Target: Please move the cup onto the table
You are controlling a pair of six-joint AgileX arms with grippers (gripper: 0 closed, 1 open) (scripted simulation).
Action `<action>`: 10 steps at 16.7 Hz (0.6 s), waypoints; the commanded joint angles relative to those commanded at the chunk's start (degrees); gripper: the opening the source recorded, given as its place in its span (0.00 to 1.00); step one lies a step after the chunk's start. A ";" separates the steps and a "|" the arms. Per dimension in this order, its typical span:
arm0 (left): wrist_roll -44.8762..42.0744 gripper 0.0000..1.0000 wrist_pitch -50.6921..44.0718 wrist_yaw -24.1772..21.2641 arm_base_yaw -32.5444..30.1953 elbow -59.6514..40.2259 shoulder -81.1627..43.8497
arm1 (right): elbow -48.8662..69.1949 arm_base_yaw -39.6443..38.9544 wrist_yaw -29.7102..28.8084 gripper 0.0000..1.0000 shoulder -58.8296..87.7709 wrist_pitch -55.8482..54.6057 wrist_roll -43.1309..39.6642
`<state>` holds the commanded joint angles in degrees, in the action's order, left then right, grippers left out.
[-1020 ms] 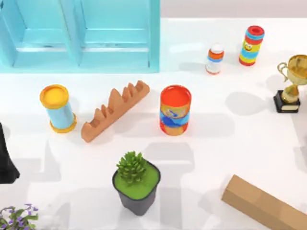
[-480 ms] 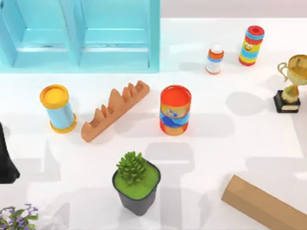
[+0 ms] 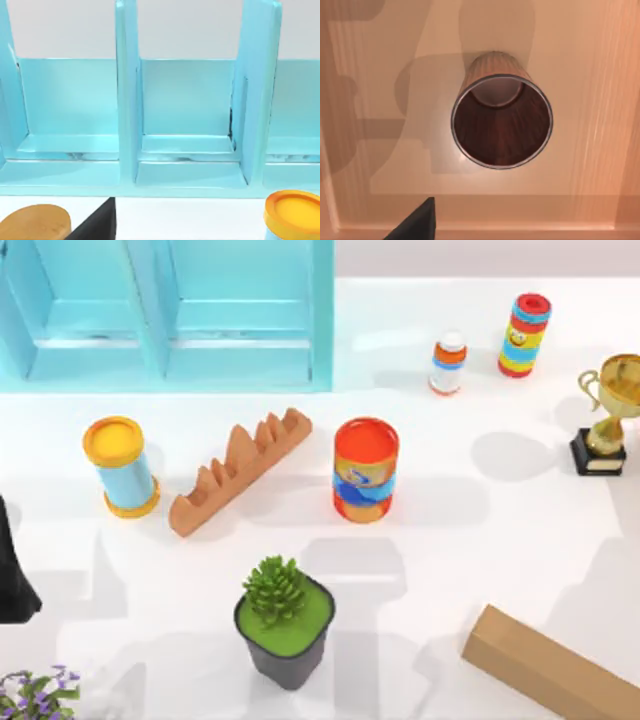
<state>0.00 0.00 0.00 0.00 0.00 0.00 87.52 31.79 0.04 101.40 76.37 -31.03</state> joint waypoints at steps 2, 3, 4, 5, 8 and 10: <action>0.00 1.00 0.00 0.00 0.00 0.00 0.00 | 0.00 0.00 0.00 1.00 0.00 0.00 0.00; 0.00 1.00 0.00 0.00 0.00 0.00 0.00 | 0.00 0.00 0.00 1.00 0.00 0.00 0.00; 0.00 1.00 0.00 0.00 0.00 0.00 0.00 | -0.16 -0.28 0.00 1.00 -0.15 -0.15 0.07; 0.00 1.00 0.00 0.00 0.00 0.00 0.00 | -0.28 -0.24 0.00 1.00 -0.15 -0.26 0.05; 0.00 1.00 0.00 0.00 0.00 0.00 0.00 | -3.30 0.50 0.01 1.00 0.06 -3.37 -0.50; 0.00 1.00 0.00 0.00 0.00 0.00 0.00 | -6.70 1.07 -0.02 1.00 0.52 -7.23 -1.02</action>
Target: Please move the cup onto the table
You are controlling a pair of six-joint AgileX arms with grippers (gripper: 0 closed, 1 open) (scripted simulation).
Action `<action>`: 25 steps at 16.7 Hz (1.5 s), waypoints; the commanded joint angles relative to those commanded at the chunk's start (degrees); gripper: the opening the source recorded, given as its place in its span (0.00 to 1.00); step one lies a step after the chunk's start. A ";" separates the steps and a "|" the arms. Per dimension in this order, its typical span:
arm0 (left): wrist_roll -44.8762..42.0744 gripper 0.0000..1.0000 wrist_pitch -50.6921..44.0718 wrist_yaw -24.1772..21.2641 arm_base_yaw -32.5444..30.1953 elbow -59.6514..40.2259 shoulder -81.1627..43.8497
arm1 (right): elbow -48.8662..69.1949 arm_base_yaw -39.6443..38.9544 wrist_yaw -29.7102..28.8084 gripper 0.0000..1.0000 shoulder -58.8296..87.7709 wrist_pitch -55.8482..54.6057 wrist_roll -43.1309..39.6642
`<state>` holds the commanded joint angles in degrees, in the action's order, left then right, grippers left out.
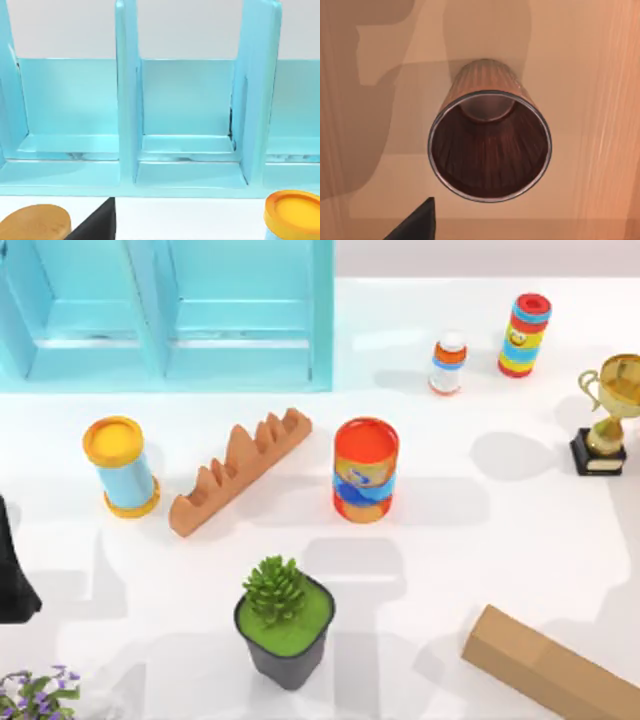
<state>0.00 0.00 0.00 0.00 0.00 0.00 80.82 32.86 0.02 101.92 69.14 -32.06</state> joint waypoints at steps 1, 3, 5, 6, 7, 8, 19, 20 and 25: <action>0.00 1.00 0.00 0.00 0.00 0.00 0.00 | -1.89 0.22 -0.04 1.00 0.34 -2.22 -0.19; 0.00 1.00 0.00 0.00 0.00 0.00 0.00 | -5.64 0.38 -0.11 1.00 1.22 -6.81 -0.26; 0.00 1.00 0.00 0.00 0.00 0.00 0.00 | -8.81 -0.07 -0.11 1.00 2.30 -11.00 0.21; 0.00 1.00 0.00 0.00 0.00 0.00 0.00 | -9.98 -0.47 -0.08 1.00 2.84 -12.70 0.58; 0.00 1.00 0.00 0.00 0.00 0.00 0.00 | -10.79 -0.89 -0.04 1.00 3.28 -13.98 0.96; 0.00 1.00 0.00 0.00 0.00 0.00 0.00 | -11.23 -1.21 -0.01 1.00 3.56 -14.76 1.24; 0.00 1.00 0.00 0.00 0.00 0.00 0.00 | -11.33 -1.31 0.00 0.47 3.63 -14.96 1.32; 0.00 1.00 0.00 0.00 0.00 0.00 0.00 | -11.33 -1.31 0.00 0.40 3.63 -14.96 1.32; 0.00 1.00 0.00 0.00 0.00 0.00 0.00 | -11.33 -1.31 0.00 0.02 3.63 -14.96 1.32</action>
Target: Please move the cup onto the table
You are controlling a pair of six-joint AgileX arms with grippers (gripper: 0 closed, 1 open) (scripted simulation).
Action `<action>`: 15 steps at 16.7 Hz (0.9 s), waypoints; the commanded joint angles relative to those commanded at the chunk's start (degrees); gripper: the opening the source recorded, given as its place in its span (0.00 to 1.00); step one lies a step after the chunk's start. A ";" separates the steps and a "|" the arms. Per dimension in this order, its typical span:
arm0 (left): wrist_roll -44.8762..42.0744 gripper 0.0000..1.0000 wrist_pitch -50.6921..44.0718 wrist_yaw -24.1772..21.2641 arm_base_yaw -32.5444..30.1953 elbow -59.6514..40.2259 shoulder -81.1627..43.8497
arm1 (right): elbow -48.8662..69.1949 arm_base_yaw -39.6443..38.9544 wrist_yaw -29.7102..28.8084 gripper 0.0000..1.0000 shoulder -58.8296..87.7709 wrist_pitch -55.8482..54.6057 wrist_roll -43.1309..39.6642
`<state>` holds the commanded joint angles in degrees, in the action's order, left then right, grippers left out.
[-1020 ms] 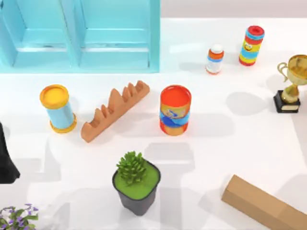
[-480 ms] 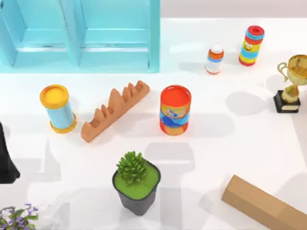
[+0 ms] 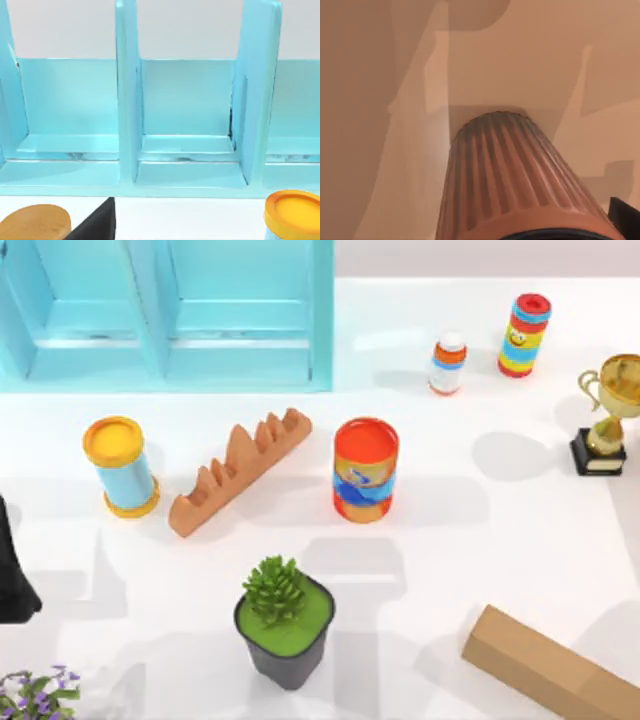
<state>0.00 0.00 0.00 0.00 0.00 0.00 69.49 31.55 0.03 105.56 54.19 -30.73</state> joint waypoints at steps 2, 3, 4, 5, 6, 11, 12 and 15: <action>0.00 1.00 0.00 0.00 0.00 0.00 0.00 | 0.00 0.00 0.00 0.00 0.00 0.00 0.00; 0.00 1.00 0.00 0.00 0.00 0.00 0.00 | 0.00 0.00 0.00 0.00 0.00 0.00 0.00; 0.00 1.00 0.00 0.00 0.00 0.00 0.00 | 0.00 0.00 0.00 0.00 0.00 0.00 0.00; 0.00 1.00 0.00 0.00 0.00 0.00 0.00 | 0.00 0.00 0.00 0.00 0.00 0.00 0.00; 0.00 1.00 0.00 0.00 0.00 0.00 0.00 | 0.00 0.00 0.00 0.00 0.00 0.00 0.00; 0.00 1.00 0.00 0.00 0.00 0.00 0.00 | -0.25 -0.09 0.06 0.00 -0.70 0.60 0.01; 0.00 1.00 0.00 0.00 0.00 0.00 0.00 | -0.64 -0.20 0.28 0.00 -1.64 1.47 -0.06; 0.00 1.00 0.00 0.00 0.00 0.00 0.00 | -2.21 0.39 1.79 0.00 -6.20 5.45 -0.33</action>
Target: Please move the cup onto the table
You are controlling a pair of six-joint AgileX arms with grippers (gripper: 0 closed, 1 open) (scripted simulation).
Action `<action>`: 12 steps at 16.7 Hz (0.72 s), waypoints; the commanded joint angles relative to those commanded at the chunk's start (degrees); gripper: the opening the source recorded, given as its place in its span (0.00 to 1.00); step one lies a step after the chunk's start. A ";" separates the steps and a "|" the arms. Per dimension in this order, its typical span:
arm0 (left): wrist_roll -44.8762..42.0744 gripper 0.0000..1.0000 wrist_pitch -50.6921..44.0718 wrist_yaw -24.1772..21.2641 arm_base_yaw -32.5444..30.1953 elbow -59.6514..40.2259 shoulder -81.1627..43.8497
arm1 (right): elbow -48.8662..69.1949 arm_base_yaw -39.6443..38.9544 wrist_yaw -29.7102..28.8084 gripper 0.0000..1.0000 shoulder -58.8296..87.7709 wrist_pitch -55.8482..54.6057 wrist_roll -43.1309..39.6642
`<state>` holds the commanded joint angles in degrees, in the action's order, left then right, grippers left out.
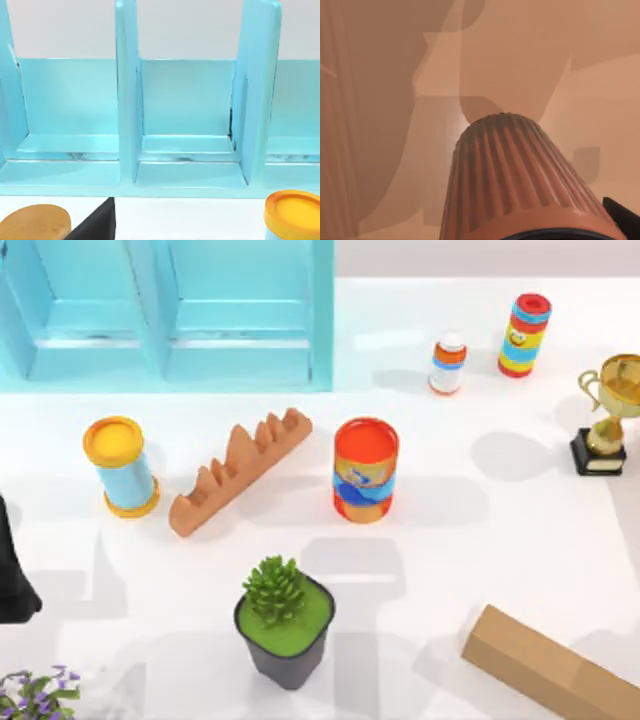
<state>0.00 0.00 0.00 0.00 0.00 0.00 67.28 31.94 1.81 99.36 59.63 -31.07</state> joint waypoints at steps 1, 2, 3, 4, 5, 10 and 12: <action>0.00 1.00 0.00 0.00 0.00 0.00 0.00 | -0.39 0.22 0.58 0.00 -1.69 1.58 0.06; 0.00 1.00 0.00 0.00 0.00 0.00 0.00 | -0.60 0.06 1.03 0.00 -3.24 3.22 0.08; 0.00 1.00 0.00 0.00 0.00 0.00 0.00 | -0.55 -0.62 1.27 0.00 -4.53 4.92 0.43; 0.00 1.00 0.00 0.00 0.00 0.00 0.00 | -0.12 -1.91 1.23 0.00 -5.40 6.69 1.37; 0.00 1.00 0.00 0.00 0.00 0.00 0.00 | 0.63 -3.78 0.93 0.00 -5.87 8.47 2.89; 0.00 1.00 0.00 0.00 0.00 0.00 0.00 | 8.56 -15.23 -1.53 0.00 -6.15 14.81 14.87; 0.00 1.00 0.00 0.00 0.00 0.00 0.00 | 10.64 -17.15 -1.72 0.00 -6.38 15.59 16.98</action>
<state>0.00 0.00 0.00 0.00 0.00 0.00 77.93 14.79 0.09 92.98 75.22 -14.09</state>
